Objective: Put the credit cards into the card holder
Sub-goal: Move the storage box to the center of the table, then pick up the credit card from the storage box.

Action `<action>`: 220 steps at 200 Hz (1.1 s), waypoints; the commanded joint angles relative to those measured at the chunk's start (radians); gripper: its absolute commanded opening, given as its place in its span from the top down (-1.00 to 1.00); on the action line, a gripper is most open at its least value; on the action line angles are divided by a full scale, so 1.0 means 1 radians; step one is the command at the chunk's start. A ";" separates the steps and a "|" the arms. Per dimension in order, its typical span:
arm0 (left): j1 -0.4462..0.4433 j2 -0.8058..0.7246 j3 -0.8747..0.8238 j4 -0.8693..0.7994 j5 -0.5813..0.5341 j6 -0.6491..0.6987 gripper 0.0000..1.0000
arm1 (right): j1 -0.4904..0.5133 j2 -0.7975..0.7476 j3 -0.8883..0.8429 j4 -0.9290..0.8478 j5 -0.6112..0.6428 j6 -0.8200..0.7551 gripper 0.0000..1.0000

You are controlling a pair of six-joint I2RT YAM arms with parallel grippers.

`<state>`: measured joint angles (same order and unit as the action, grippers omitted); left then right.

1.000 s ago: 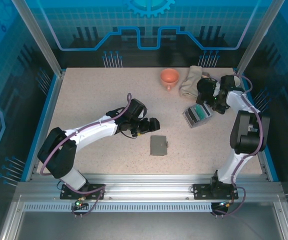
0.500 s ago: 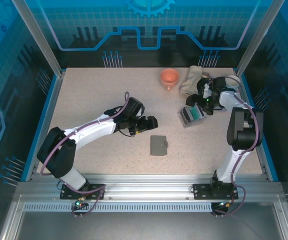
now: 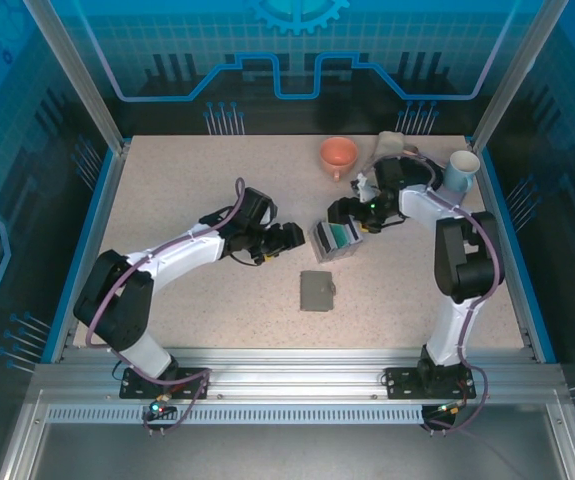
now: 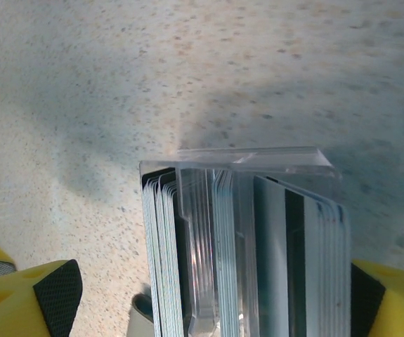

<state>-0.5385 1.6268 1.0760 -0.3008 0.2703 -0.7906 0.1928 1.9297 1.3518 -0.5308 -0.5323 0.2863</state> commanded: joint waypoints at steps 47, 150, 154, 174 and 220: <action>0.036 -0.004 -0.065 0.021 0.007 -0.073 -0.50 | 0.056 -0.072 0.108 -0.136 0.302 -0.044 -0.76; 0.088 -0.139 -0.206 0.074 -0.098 -0.165 -0.66 | 0.399 -0.055 0.169 -0.241 0.761 -0.219 -0.22; 0.089 -0.143 -0.210 0.072 -0.101 -0.168 -0.67 | 0.409 -0.044 0.174 -0.244 0.785 -0.218 -0.20; 0.089 -0.165 -0.230 0.068 -0.115 -0.175 -0.69 | 0.442 0.008 0.205 -0.257 0.846 -0.225 -0.19; 0.091 -0.187 -0.249 0.061 -0.122 -0.175 -0.70 | 0.486 0.098 0.263 -0.287 0.917 -0.233 -0.13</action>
<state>-0.4541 1.4685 0.8471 -0.2340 0.1692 -0.9455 0.6506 1.9945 1.5635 -0.7715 0.3080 0.0696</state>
